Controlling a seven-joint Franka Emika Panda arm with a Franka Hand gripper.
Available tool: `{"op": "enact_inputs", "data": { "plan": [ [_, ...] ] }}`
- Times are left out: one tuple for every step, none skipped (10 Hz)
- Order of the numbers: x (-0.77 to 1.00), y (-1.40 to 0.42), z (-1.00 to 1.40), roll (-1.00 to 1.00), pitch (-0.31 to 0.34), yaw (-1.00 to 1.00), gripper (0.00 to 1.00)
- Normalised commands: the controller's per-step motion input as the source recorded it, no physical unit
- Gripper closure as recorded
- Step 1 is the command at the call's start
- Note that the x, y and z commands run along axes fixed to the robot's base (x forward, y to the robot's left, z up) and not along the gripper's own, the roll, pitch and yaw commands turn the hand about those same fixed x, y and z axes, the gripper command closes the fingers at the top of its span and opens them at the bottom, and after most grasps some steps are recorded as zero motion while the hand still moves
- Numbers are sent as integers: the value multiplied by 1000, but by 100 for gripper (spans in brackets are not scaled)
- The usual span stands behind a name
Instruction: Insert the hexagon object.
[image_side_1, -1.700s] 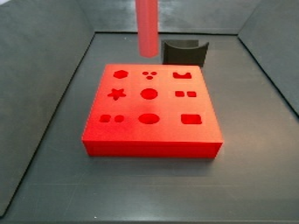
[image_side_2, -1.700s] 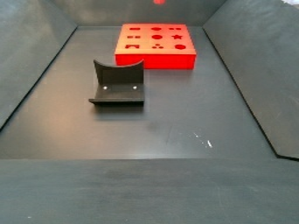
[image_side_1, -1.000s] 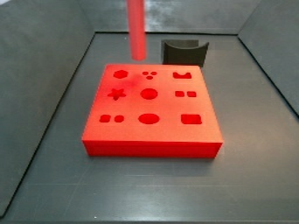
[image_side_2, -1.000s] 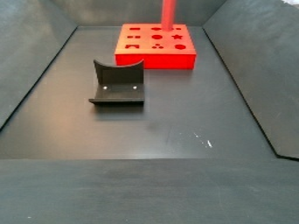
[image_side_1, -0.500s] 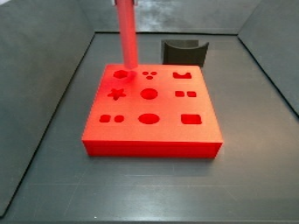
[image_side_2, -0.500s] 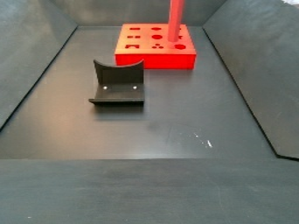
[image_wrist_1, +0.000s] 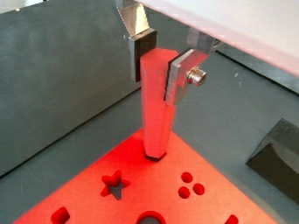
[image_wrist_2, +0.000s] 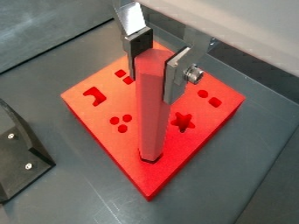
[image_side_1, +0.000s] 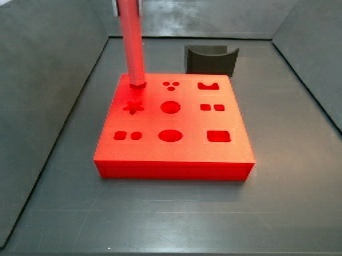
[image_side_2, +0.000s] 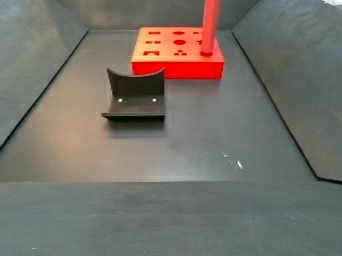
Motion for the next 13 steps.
{"op": "enact_inputs", "data": {
  "plan": [
    [0,0,-140,-34,-26,0,100],
    [0,0,-180,-13,-24,0,100],
    [0,0,-237,0,-24,0,100],
    [0,0,-266,0,-7,0,100],
    [0,0,-246,-7,-6,0,100],
    [197,0,-291,-6,0,0,100],
    [323,0,-303,-21,0,0,100],
    [371,0,-297,-23,0,0,100],
    [429,0,-217,-26,23,0,100],
    [203,0,-286,-30,0,-3,100],
    [131,6,-483,-61,0,-54,100],
    [0,31,-663,-47,-71,-54,100],
    [0,37,-863,-70,-149,-60,100]
  ]
}}
